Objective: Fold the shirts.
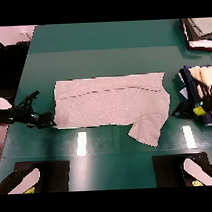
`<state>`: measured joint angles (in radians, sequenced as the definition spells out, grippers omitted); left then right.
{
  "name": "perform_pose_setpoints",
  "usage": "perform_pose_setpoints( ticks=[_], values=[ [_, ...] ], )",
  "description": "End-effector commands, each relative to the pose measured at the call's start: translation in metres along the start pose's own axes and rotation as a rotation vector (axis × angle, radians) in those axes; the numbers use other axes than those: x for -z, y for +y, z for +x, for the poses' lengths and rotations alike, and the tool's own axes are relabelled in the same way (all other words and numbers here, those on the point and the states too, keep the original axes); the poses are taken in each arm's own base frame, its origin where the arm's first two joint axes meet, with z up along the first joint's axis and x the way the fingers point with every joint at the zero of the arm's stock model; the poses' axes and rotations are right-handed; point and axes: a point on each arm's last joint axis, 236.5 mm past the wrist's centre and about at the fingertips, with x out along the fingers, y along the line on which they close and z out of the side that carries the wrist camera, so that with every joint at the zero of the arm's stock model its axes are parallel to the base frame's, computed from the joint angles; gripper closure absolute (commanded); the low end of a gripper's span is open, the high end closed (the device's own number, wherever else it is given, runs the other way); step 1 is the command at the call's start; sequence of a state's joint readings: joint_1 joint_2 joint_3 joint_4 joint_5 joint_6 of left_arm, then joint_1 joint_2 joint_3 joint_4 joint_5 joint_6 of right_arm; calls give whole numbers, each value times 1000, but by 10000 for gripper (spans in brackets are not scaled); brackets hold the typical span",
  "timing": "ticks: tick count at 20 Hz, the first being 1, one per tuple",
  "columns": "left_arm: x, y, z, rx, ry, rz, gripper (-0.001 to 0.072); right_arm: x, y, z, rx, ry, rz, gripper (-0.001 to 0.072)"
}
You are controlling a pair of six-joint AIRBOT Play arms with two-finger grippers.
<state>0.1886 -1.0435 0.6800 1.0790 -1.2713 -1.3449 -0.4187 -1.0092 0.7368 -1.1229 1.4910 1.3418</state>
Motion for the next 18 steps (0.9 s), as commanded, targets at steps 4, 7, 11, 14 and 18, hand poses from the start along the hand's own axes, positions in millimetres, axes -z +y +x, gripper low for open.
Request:
perform_pose_setpoints(
  ticks=[4, 7, 11, 14, 18],
  values=[
    [-6, -4, -6, 4, -17, 12, 685, 24, -21, 52, -34, -14, 109, 385],
    [-6, -4, -6, 3, -16, 14, 685, 13, -5, 67, -75, -21, 98, 386],
    [0, -5, -6, 8, 7, 28, 685, -6, 4, 78, -71, -24, 73, 389],
    [-1, -4, -6, 7, 6, 29, 685, -14, 7, 77, -64, -24, 55, 449],
    [0, -4, -6, 7, 8, 47, 686, -17, 3, 67, -22, -66, 14, 702]
  ],
)
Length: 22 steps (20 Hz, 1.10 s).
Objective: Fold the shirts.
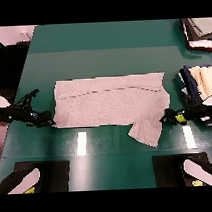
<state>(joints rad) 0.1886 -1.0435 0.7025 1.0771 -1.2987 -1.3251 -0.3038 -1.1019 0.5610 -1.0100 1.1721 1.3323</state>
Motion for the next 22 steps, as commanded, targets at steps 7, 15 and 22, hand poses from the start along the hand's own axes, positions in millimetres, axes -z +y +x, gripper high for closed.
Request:
perform_pose_setpoints(
  ticks=[7, 15, 22],
  values=[
    [24, -4, -36, -67, 25, 100, 687, 62, -17, -81, 251, 56, -185, 703],
    [10, -52, -58, 72, -146, 139, 686, 30, 22, -126, 219, -228, -265, 703],
    [-69, -43, -69, 39, -342, 109, 686, -37, 29, -123, 184, -238, -229, 703]
  ],
)
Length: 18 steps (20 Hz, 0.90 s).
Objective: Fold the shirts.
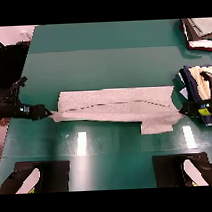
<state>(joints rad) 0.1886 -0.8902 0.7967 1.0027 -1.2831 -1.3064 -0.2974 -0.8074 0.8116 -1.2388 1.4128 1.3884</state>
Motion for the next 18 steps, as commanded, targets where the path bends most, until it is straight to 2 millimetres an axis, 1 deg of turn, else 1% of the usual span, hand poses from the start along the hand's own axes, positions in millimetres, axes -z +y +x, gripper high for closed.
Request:
perform_pose_setpoints(
  ticks=[1, 3, 4, 8, 11, 14, 15, 16, 17, 18],
  values=[
    [-45, 9, 4, -16, -99, -12, 685, -37, -4, 6, -11, -16, 14, 703],
    [-55, 12, 14, -1, -79, -35, 685, -52, -6, 11, -15, 3, 15, 703],
    [-57, 14, 20, 9, -64, -45, 685, -59, -4, 15, -17, 15, 7, 703],
    [-69, 26, 43, 23, -52, -57, 685, -81, 9, 37, -32, 68, -42, 702],
    [-91, 39, 51, -3, -105, -72, 685, -101, 15, 56, -34, 69, -61, 701],
    [-119, 46, 49, -23, -196, -80, 683, -117, 17, 68, -35, 64, -44, 700],
    [-127, 47, 47, -25, -229, -85, 577, -125, 19, 70, -45, 44, -32, 693],
    [-134, 47, 45, -22, -259, -96, 290, -134, 25, 72, -71, 17, -20, 575],
    [-138, 47, 44, -21, -278, -101, 73, -146, 29, 71, -100, -20, 2, 265],
    [-140, 45, 43, -13, -289, -109, 62, -157, 36, 68, -140, -56, 25, 120]
  ],
)
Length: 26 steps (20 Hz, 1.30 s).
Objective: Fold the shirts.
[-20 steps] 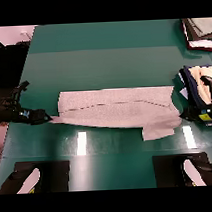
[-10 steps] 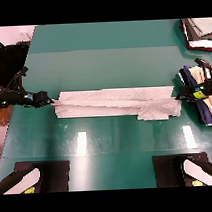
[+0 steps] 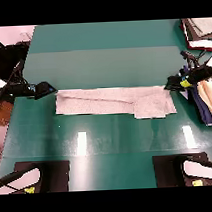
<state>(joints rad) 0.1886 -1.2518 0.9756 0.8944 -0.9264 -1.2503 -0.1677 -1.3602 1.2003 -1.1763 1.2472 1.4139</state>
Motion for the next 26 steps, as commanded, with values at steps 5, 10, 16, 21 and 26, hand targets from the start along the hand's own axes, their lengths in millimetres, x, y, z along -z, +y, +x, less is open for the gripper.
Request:
perform_pose_setpoints(
  ticks=[5, 10, 16, 21, 26],
  values=[
    [17, -19, -2, 75, 86, -23, 65, -10, -6, -23, -150, 2, 40, 122],
    [34, -26, -5, 106, 161, -24, 684, 32, -55, -18, -176, 87, 142, 122],
    [61, -65, 3, 172, 254, 42, 684, 63, -82, 15, -231, 124, 174, 122],
    [91, -109, 17, 211, 317, 164, 684, 43, -73, 33, -359, 118, 166, 122],
    [99, -126, 23, 223, 321, 201, 684, 42, -55, 42, -505, 153, 163, 126]
  ],
)
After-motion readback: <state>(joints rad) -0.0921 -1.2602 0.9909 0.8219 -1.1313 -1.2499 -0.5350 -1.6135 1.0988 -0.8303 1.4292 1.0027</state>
